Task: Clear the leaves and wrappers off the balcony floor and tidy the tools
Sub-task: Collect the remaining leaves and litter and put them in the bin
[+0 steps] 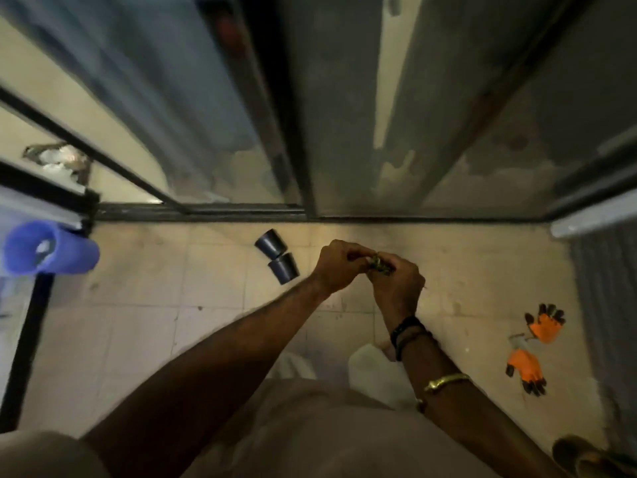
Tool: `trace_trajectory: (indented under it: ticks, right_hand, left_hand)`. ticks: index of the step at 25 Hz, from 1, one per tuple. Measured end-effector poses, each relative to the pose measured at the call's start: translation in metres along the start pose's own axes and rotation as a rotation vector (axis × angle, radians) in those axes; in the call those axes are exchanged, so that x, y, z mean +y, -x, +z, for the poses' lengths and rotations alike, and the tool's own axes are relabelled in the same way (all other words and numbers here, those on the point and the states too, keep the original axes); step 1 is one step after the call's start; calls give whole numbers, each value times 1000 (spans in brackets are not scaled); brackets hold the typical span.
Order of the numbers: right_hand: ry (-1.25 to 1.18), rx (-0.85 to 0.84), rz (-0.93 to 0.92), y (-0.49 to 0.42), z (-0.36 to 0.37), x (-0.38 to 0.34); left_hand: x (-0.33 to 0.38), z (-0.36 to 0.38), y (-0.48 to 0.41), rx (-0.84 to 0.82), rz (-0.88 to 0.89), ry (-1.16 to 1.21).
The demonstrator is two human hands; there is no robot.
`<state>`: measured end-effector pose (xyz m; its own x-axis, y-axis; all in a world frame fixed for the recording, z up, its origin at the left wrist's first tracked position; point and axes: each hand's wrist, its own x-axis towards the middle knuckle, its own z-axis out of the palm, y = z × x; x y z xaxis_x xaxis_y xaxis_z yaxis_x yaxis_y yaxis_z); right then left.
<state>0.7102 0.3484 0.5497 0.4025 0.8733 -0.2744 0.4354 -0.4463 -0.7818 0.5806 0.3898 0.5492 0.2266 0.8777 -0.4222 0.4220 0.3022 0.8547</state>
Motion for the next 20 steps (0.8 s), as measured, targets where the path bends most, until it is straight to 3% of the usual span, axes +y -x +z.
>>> trace_trajectory:
  ticks: [7,12,20]
  right_hand:
    - [79,-255,-291,127,177,-136]
    - [141,-579,-466,210,314,-229]
    - [207,-882,-703,315,583,-360]
  left_hand:
    - [-106,-213,126,357,8,153]
    - [-188,-358,213,652,-27,262]
    - [-328,-587,295,1065,-221,563]
